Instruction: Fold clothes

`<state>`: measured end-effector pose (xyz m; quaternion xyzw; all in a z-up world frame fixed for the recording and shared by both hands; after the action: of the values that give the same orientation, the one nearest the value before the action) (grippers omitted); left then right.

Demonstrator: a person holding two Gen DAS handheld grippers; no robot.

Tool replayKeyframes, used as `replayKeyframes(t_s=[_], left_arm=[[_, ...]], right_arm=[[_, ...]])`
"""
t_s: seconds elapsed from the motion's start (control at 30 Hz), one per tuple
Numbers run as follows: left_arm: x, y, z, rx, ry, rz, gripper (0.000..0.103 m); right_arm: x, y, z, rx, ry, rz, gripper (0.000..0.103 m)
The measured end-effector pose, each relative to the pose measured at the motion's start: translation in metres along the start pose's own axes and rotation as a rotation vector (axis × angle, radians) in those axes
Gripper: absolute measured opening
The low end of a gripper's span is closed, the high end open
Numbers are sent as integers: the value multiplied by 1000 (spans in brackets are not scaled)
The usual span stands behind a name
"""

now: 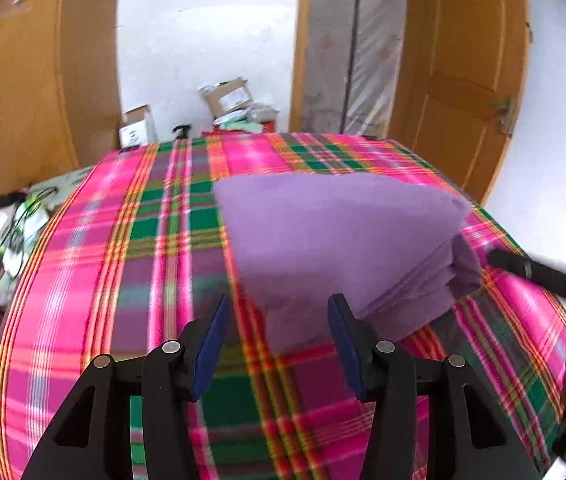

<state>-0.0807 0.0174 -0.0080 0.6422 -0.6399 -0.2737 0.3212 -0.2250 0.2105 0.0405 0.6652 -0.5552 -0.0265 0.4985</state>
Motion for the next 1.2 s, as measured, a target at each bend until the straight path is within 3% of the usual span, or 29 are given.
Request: replayKeyframes(t_s=[0.13,0.3,0.43,0.5,0.63,0.83,1.03,1.07,1.2], left_arm=[[-17,13,0,-19,-53,58,53],[-34,27,3,-30,-95,85,53],[-40,30,10,-15,-112,87,53],[-40,29,12,-4,-118,84,53],[-44,32,13,8,-141,85,53],[-52,41,6,-8,-203,99,53],[-57,51,3,-29,-231,88,53],[-57,53,2,-33,-236,86,53],[-60,60,0,-47,-254,78,53]], right_arm=[[-11,23,14,-6,86,94,51],[-17,33,42,32,101,135,51],[-23,42,54,34,99,162,30],[-20,46,53,21,100,149,28],[-5,56,46,-10,112,103,26],[37,71,38,-39,206,18,24],[80,74,51,9,335,0,16],[83,73,54,17,343,-1,11],[96,65,72,67,353,-19,9]])
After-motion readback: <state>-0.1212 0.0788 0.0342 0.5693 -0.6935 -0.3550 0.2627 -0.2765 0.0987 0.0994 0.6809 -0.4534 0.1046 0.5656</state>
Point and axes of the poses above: each gripper's, at about its wrist camera, not at the fingertips, and z roughly the way its jaws point, x to its left, y to its top, the point moved 9 cm from there along z, roughly the way its jaws point, and after that the axes turned 11 degrees about y, right-handed, at the moved point
